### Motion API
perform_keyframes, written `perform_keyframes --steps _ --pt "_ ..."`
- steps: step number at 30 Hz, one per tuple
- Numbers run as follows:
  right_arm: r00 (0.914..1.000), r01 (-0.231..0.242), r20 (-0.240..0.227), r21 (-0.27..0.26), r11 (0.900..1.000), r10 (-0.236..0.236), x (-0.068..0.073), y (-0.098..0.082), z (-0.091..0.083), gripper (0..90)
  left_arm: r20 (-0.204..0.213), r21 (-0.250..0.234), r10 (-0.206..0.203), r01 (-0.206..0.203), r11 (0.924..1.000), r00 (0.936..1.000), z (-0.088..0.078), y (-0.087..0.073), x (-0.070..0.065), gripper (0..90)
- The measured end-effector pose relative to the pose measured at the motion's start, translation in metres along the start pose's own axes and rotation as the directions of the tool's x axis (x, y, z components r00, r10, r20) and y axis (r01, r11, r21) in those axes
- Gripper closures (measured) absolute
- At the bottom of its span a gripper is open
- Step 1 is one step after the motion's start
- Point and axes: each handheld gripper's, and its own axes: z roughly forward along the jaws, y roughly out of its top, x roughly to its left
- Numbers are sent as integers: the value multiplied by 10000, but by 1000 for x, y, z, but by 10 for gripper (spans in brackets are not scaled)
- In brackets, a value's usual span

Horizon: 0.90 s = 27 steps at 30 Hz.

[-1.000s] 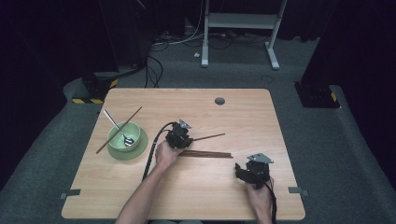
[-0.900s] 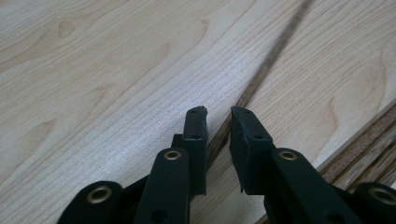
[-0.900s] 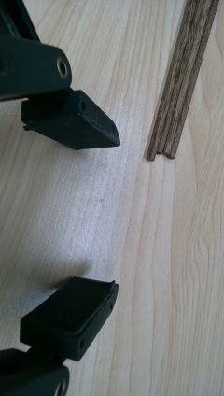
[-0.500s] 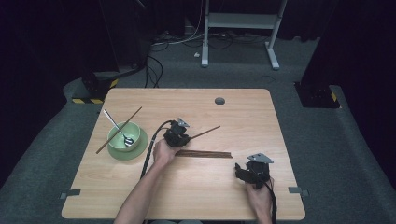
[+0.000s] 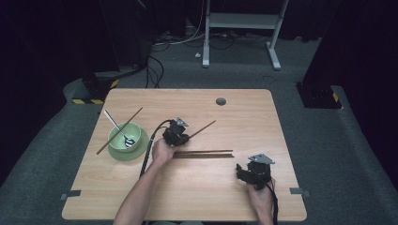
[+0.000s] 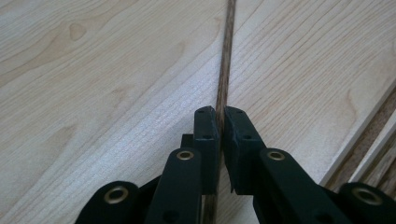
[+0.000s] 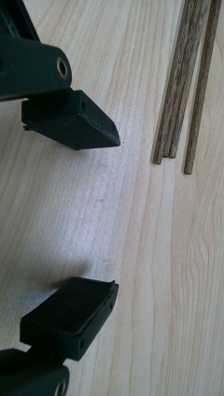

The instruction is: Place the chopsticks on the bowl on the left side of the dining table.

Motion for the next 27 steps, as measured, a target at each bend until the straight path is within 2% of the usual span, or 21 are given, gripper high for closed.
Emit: perform_keyframes --steps 15,22,27 --pt "10000 14 -3 -9 10000 -14 0 0 0 248 -7 -18 600 -600 9982 9982 -1 -1 1 848" --pt "10000 8 2 -16 10000 -8 0 0 0 248 -54 -77 670 -670 9977 9977 -1 -1 0 850" --pt "10000 8 0 -16 10000 -8 0 0 0 247 -48 -425 483 -484 9979 9988 -8 1 1 851"
